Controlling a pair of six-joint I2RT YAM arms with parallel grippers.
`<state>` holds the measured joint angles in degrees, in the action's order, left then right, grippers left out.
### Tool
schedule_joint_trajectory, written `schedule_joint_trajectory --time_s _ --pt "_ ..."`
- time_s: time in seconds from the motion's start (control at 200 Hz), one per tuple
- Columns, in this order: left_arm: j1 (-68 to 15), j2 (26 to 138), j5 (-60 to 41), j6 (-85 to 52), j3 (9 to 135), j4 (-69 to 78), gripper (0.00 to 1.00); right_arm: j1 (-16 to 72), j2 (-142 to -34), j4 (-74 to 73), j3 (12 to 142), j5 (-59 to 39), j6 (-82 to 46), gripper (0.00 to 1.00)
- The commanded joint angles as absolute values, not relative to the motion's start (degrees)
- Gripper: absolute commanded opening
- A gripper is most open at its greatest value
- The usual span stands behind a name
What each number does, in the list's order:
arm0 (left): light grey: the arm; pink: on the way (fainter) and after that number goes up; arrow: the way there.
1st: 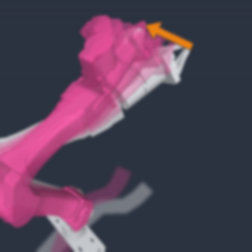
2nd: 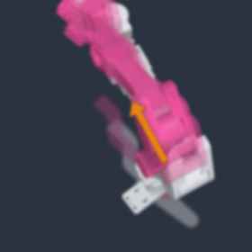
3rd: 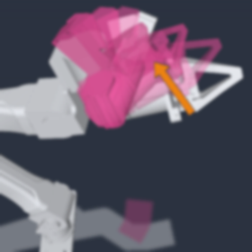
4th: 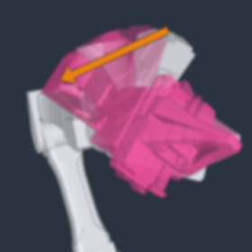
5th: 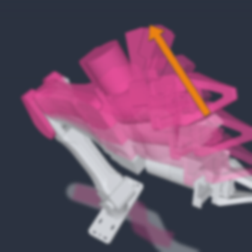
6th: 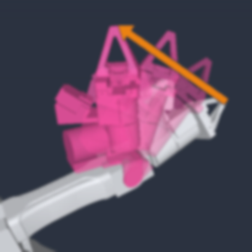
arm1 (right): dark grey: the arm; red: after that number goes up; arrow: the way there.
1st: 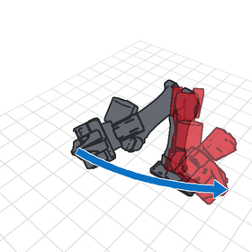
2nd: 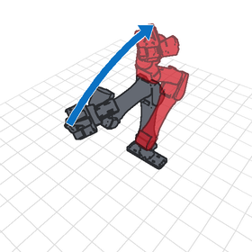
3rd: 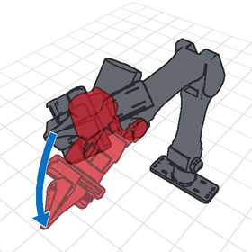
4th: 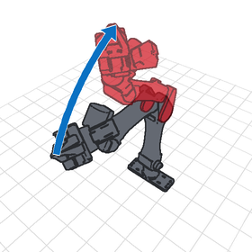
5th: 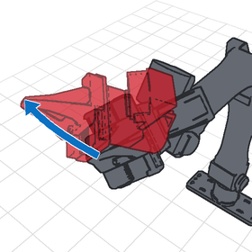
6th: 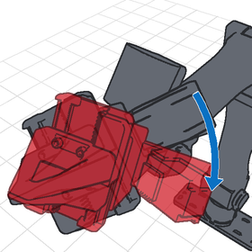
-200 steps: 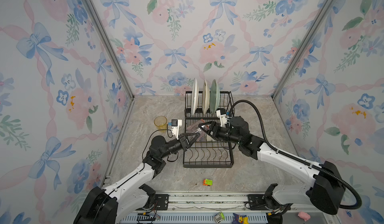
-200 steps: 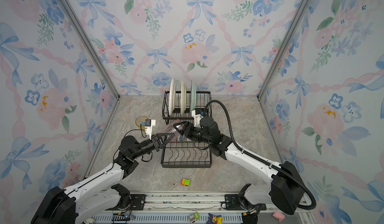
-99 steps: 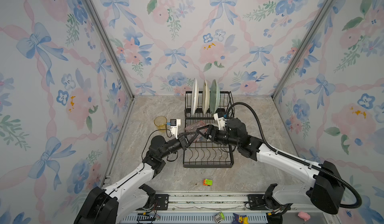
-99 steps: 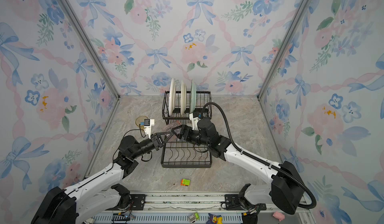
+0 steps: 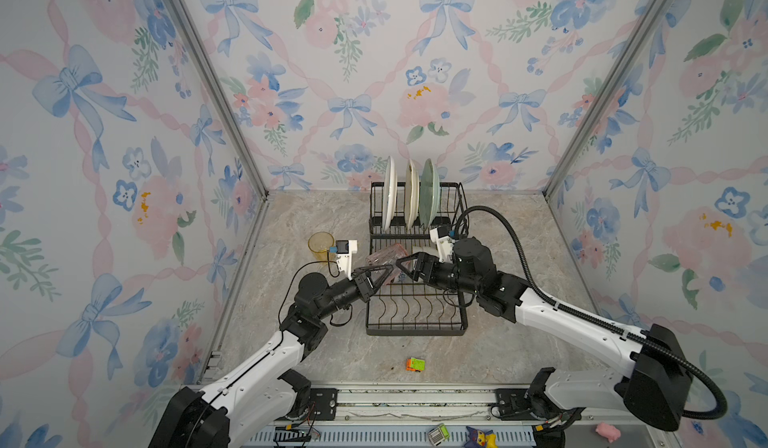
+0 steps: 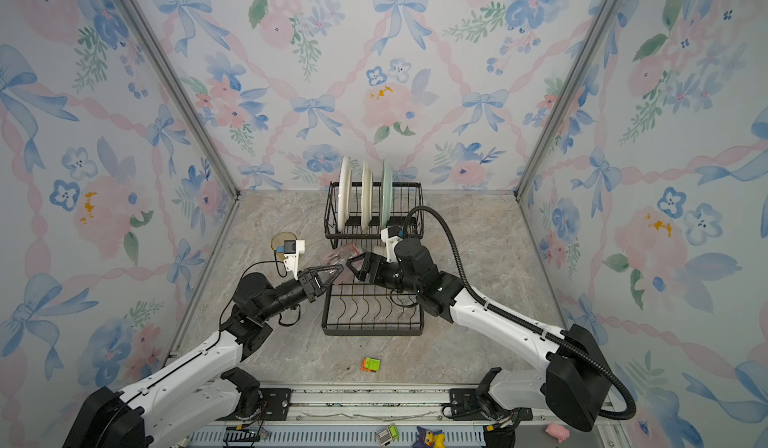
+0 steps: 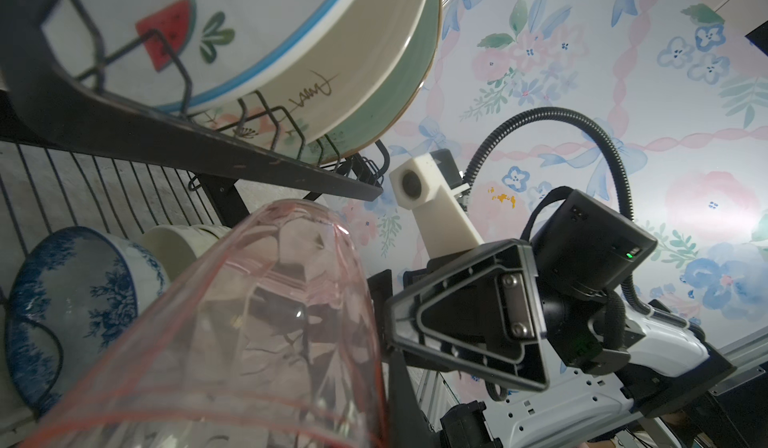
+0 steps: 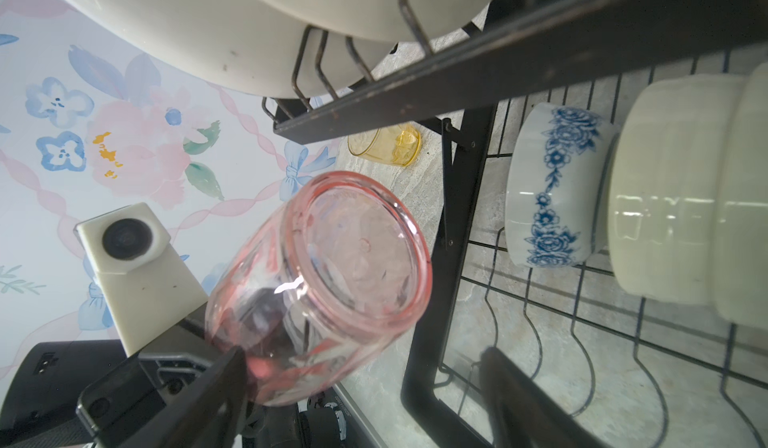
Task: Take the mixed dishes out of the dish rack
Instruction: 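Open the right gripper and pull the pink glass away with the left gripper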
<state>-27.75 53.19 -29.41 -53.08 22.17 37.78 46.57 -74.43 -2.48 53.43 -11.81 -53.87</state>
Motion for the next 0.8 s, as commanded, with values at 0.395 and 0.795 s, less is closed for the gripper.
schedule_joint_trajectory --time_s 0.395,0.795 --pt "-22.4 38.0 -17.5 -37.0 31.8 -4.7 0.00 48.2 -69.6 4.0 54.0 -1.2 -39.8 0.92" --pt "-12.0 45.8 -13.2 -35.5 36.2 -16.4 0.00 47.0 -60.7 0.2 46.7 1.6 -34.1 0.98"
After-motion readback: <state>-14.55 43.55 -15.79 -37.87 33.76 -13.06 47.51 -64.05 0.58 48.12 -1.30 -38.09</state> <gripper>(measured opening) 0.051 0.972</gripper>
